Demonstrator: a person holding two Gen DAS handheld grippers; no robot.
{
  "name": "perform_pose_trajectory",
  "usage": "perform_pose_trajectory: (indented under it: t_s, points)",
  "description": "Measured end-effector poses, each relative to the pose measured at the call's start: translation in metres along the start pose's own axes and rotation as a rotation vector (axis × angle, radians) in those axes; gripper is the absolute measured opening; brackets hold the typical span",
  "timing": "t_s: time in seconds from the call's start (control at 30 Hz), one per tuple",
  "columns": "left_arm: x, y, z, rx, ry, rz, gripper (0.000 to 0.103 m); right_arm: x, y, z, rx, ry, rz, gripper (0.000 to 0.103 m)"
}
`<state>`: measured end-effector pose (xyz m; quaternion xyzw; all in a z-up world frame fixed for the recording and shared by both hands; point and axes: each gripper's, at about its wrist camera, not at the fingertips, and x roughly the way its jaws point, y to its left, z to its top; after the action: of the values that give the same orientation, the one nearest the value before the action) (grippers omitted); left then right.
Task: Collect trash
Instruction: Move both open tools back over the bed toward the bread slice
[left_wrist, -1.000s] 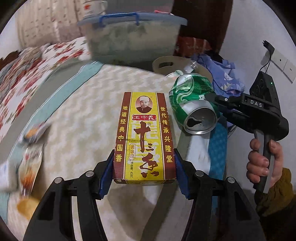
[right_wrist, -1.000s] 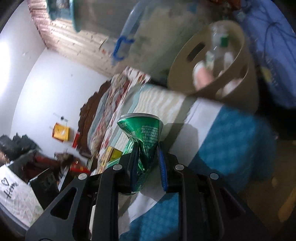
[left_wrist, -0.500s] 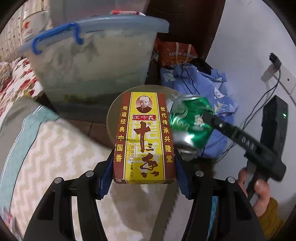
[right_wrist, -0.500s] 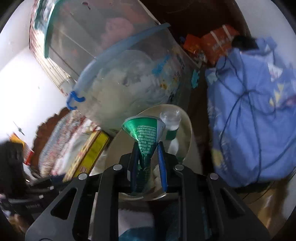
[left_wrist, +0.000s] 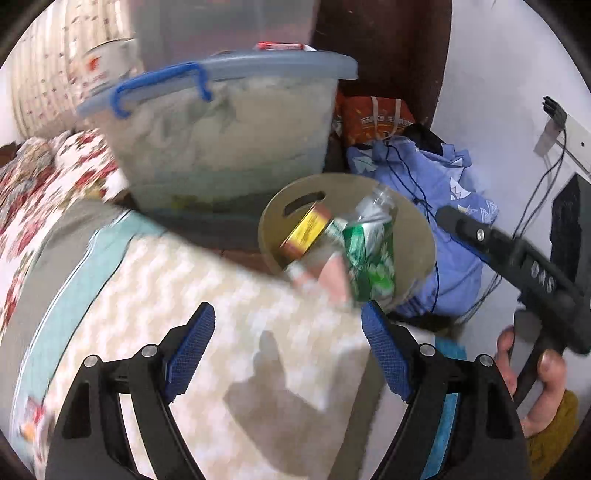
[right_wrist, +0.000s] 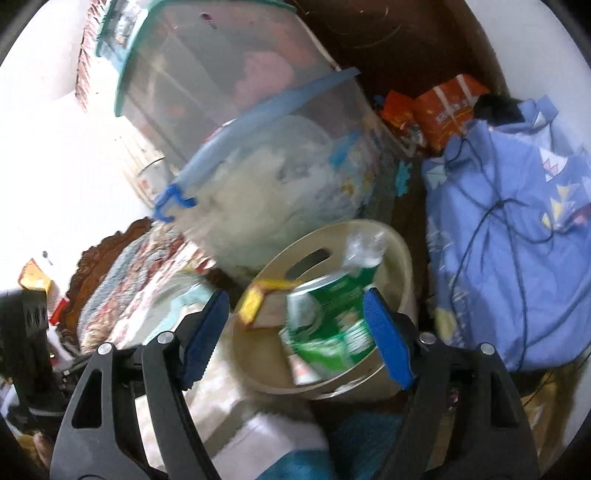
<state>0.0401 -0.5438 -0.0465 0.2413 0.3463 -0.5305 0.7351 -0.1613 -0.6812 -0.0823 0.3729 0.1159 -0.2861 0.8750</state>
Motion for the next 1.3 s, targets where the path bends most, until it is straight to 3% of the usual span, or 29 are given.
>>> perform_pose_trajectory:
  t_s: [0.2, 0.33, 0.47, 0.77, 1.07, 1.3]
  points:
    - [-0.051, 0.033, -0.068, -0.065, 0.033, 0.114, 0.078, -0.012, 0.032, -0.039, 0.029, 0.086, 0.09, 0.076]
    - [-0.085, 0.059, -0.116, -0.106, 0.049, 0.228, 0.078, -0.022, 0.057, -0.069, 0.014, 0.136, 0.125, 0.076]
    - [-0.115, 0.083, -0.156, -0.179, 0.058, 0.29, 0.078, -0.024, 0.08, -0.098, -0.015, 0.21, 0.14, 0.076]
    - [-0.186, 0.131, -0.221, -0.346, 0.008, 0.404, 0.079, -0.022, 0.143, -0.154, -0.125, 0.357, 0.171, 0.076]
    - [-0.226, 0.189, -0.283, -0.522, 0.015, 0.534, 0.08, -0.02, 0.221, -0.21, -0.299, 0.483, 0.234, 0.075]
    - [-0.248, 0.223, -0.317, -0.599, 0.012, 0.63, 0.08, 0.003, 0.286, -0.21, -0.391, 0.518, 0.305, 0.074]
